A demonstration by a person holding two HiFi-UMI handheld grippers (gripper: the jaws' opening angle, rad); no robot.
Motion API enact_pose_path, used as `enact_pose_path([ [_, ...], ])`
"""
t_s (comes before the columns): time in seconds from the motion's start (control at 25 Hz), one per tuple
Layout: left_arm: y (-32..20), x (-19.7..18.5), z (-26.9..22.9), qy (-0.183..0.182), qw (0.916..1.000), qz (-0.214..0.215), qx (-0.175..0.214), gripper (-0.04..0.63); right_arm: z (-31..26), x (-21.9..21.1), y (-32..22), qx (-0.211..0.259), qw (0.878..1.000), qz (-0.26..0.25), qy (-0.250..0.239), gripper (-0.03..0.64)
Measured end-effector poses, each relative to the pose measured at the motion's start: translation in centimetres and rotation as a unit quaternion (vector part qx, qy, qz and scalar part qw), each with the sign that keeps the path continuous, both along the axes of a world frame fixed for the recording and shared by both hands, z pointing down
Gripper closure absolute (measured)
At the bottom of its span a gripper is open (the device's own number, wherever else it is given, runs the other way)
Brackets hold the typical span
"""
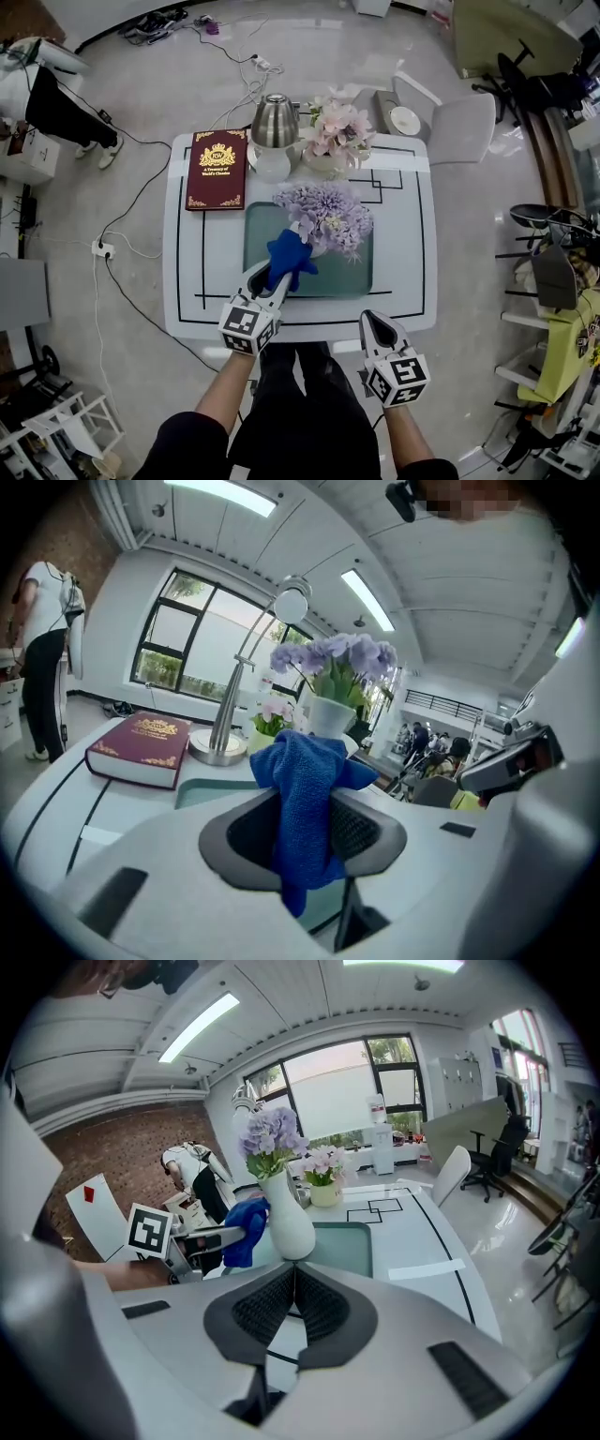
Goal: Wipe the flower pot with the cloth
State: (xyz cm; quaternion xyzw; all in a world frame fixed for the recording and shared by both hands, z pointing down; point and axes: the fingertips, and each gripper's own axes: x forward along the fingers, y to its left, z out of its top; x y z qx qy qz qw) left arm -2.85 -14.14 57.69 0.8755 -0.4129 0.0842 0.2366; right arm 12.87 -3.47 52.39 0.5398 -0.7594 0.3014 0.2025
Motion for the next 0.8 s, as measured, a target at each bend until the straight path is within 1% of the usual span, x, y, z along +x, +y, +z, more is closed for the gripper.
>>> enact_pose_path([
  [0.12, 0.5, 1.2, 2.8, -0.031, 0.9988, 0.018, -0.033, 0.459, 0.2, 0.3, 0.2, -0.001, 1.0, 0.003, -0.002, 0.609],
  [0.24, 1.3, 1.9, 6.1, -0.082, 0.9929, 0.041, -0.075, 0.459, 0.6, 0.6, 0.6, -0.005, 1.0, 0.004, -0.005, 0.609],
  [0.32, 2.1, 1.8, 7.4, -0.111, 0.9884, 0.051, -0.091, 0.459, 0.8, 0.6, 0.8, -0.007, 1.0, 0.005, -0.01, 0.609],
  [0.36, 2.5, 1.8, 7.7, -0.118, 0.9869, 0.058, -0.093, 0.459, 1.0, 0.6, 0.8, -0.007, 1.0, 0.005, -0.012, 0.609],
  [0.4, 3.0, 1.9, 7.7, -0.118, 0.9866, 0.068, -0.091, 0.459, 1.1, 0.7, 0.8, -0.008, 1.0, 0.006, -0.013, 0.609],
  [0.48, 4.0, 2.8, 5.9, -0.093, 0.9892, 0.093, -0.064, 0.459, 1.2, 0.8, 0.7, -0.01, 1.0, 0.007, -0.017, 0.609],
  [0.6, 4.7, 5.0, 0.3, -0.045, 0.9916, 0.121, 0.008, 0.459, 1.1, 1.1, 0.6, -0.008, 1.0, 0.01, -0.021, 0.609],
  [0.68, 4.2, 6.6, -3.0, -0.03, 0.9906, 0.125, 0.046, 0.459, 1.1, 1.4, 0.5, -0.007, 1.0, 0.013, -0.023, 0.609],
  [0.72, 3.7, 7.3, -4.0, -0.027, 0.9904, 0.125, 0.053, 0.459, 1.1, 1.5, 0.5, -0.007, 1.0, 0.014, -0.024, 0.609],
  [0.8, 2.3, 8.4, -4.2, -0.026, 0.9922, 0.114, 0.043, 0.459, 1.2, 1.8, 0.6, -0.007, 0.999, 0.018, -0.025, 0.609],
])
